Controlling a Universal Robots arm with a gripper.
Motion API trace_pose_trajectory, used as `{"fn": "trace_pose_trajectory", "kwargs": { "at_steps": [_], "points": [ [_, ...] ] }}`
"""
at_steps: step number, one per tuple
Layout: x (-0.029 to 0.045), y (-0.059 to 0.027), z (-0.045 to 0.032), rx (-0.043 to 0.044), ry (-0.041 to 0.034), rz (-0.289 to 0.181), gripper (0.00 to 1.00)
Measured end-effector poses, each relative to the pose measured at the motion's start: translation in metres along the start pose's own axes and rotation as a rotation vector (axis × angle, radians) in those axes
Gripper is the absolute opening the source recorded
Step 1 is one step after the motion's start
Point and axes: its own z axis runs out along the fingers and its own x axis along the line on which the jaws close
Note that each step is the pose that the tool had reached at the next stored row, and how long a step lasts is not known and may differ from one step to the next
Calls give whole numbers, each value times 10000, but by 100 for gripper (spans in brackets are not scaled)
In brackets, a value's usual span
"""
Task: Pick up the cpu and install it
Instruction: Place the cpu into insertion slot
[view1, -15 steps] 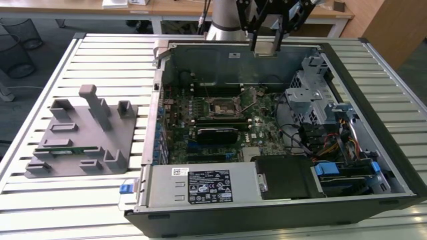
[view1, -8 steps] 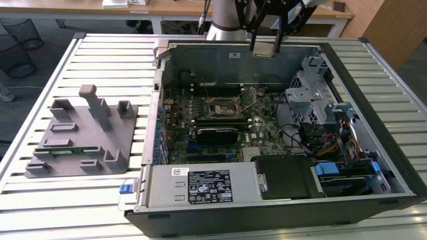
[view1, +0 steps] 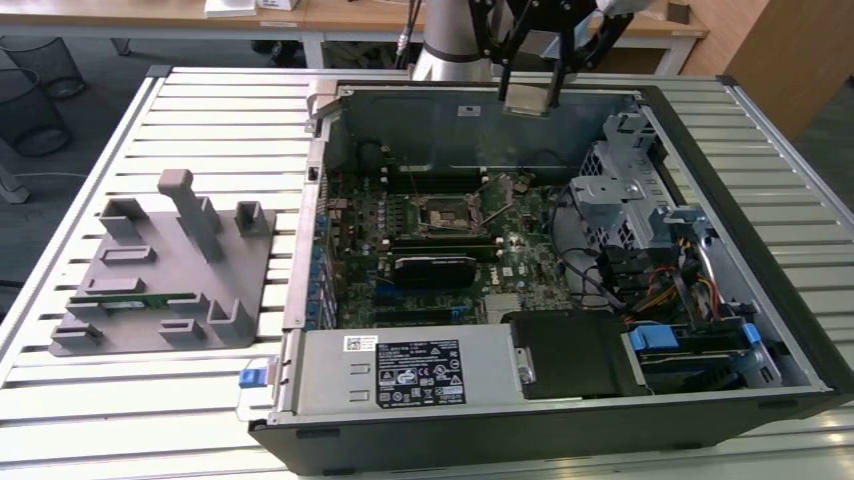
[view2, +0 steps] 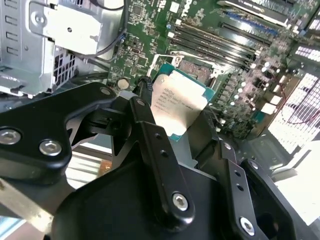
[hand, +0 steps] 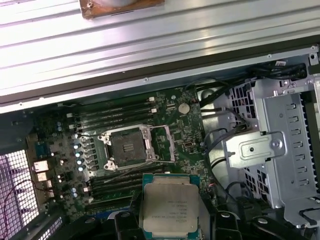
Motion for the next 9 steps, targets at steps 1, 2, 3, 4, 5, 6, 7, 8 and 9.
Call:
{"fn": "trace_pose_trajectory", "kwargs": {
  "at_steps": [1, 2, 3, 4, 5, 6, 7, 8, 9],
  "points": [
    [0, 0, 1, 1, 1, 90, 53],
    [0, 0, 1, 3, 3, 185, 53],
    [0, 0, 2, 5, 4, 270, 53],
    [0, 0, 2, 6, 5, 355, 53],
    [0, 0, 4, 7, 7, 441, 53],
    [0, 0, 4, 10, 8, 525, 53],
    [0, 0, 5, 11, 9, 612, 53],
    [0, 0, 6, 12, 11, 696, 53],
    [0, 0, 6, 14, 12, 780, 53]
  ]
}}
